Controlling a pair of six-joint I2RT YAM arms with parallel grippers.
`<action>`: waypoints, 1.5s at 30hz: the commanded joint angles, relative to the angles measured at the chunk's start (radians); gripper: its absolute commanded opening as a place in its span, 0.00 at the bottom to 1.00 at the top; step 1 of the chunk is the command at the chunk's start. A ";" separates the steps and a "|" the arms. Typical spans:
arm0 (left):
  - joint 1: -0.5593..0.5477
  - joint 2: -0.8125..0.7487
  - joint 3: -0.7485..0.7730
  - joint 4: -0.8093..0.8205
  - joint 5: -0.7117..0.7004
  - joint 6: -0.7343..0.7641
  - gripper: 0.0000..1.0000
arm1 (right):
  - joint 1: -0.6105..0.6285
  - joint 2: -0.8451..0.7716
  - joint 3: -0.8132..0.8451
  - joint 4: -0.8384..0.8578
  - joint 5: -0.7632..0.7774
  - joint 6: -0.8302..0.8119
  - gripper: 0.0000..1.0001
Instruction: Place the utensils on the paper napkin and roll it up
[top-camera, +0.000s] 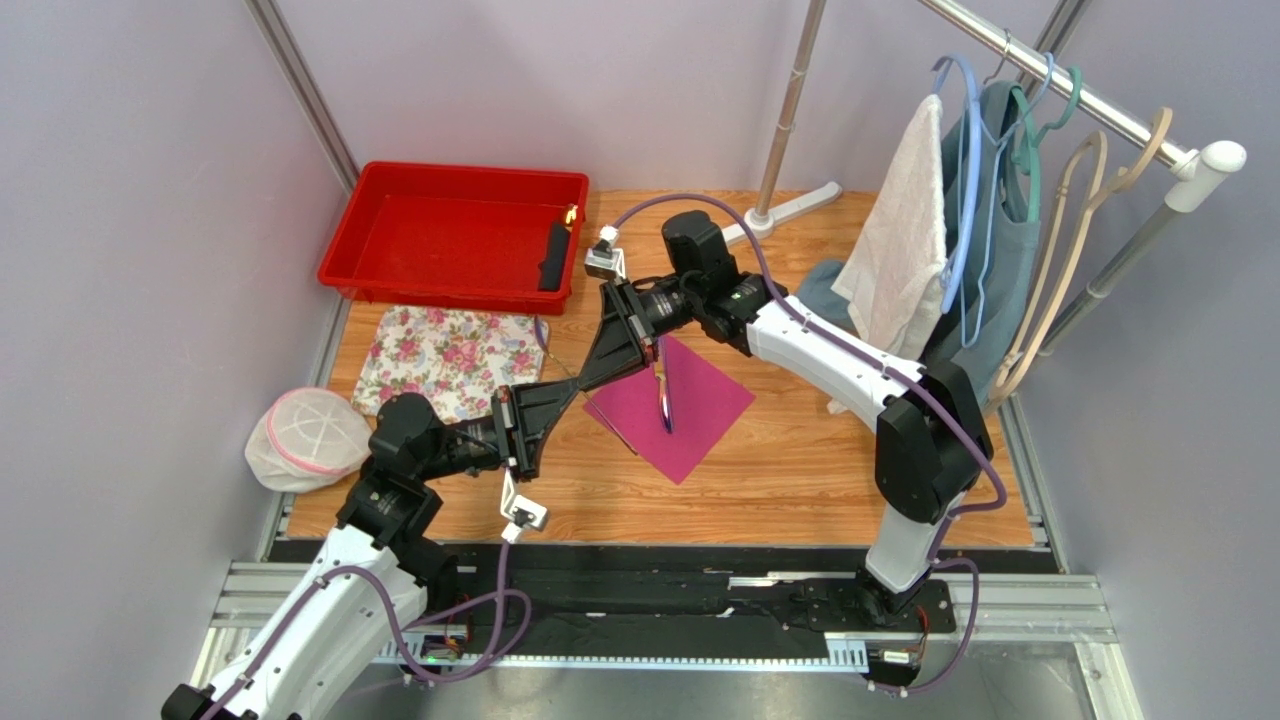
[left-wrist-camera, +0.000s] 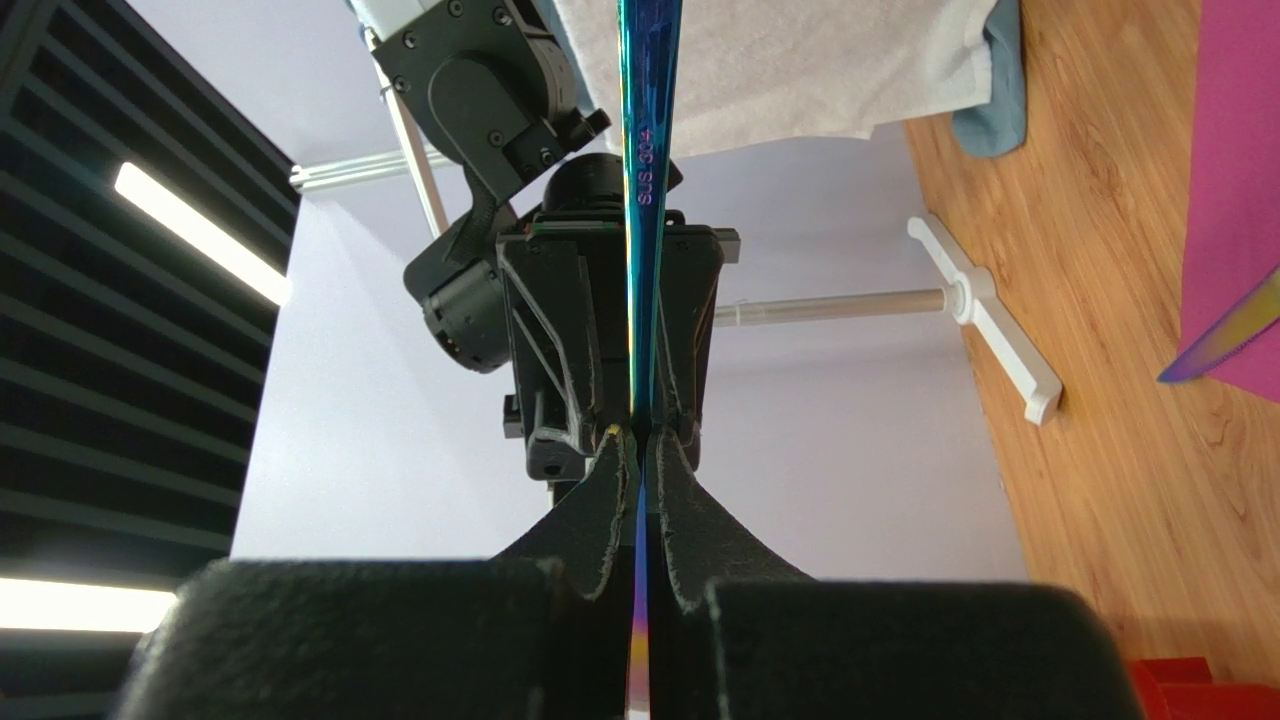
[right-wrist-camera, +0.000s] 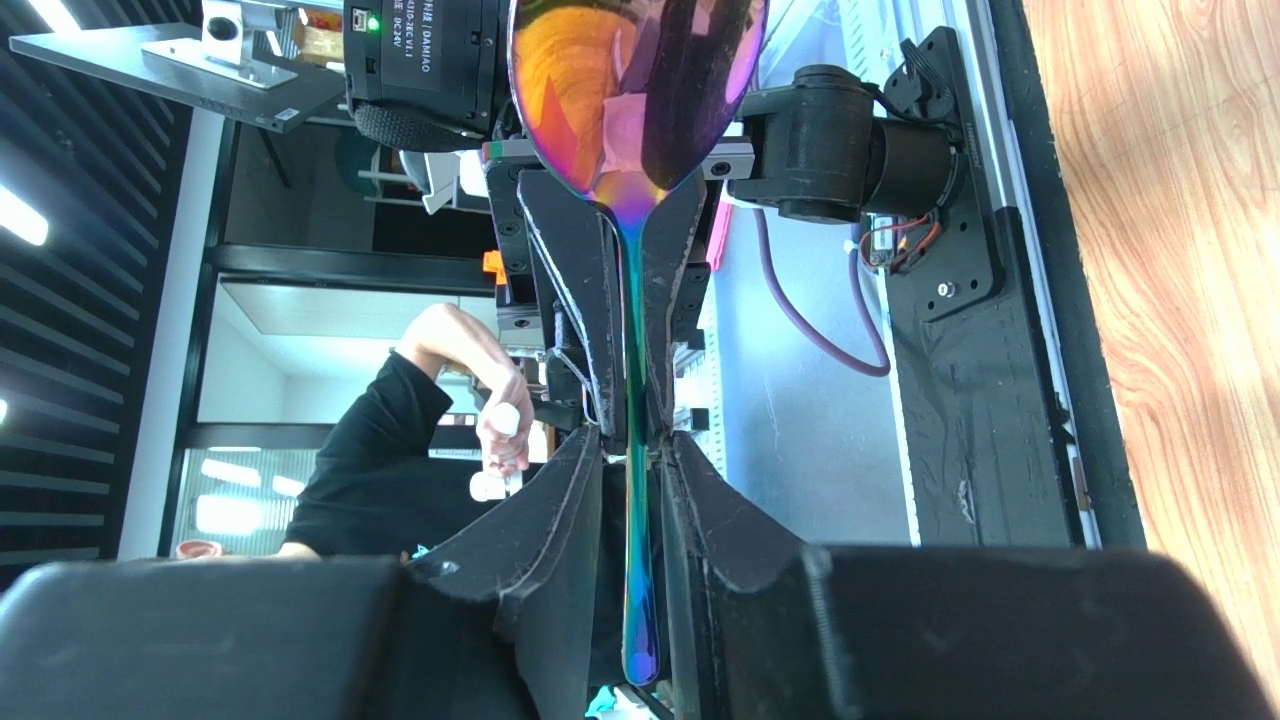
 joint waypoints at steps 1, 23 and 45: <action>-0.002 -0.007 -0.007 0.041 0.012 -0.025 0.00 | 0.016 -0.020 -0.011 0.037 -0.031 0.015 0.26; -0.002 0.009 -0.010 0.047 0.009 -0.014 0.00 | 0.023 -0.037 -0.023 0.055 -0.050 0.039 0.11; 0.001 0.193 0.351 -0.427 -0.458 -0.912 0.99 | -0.128 -0.059 -0.063 -0.476 0.843 -0.370 0.00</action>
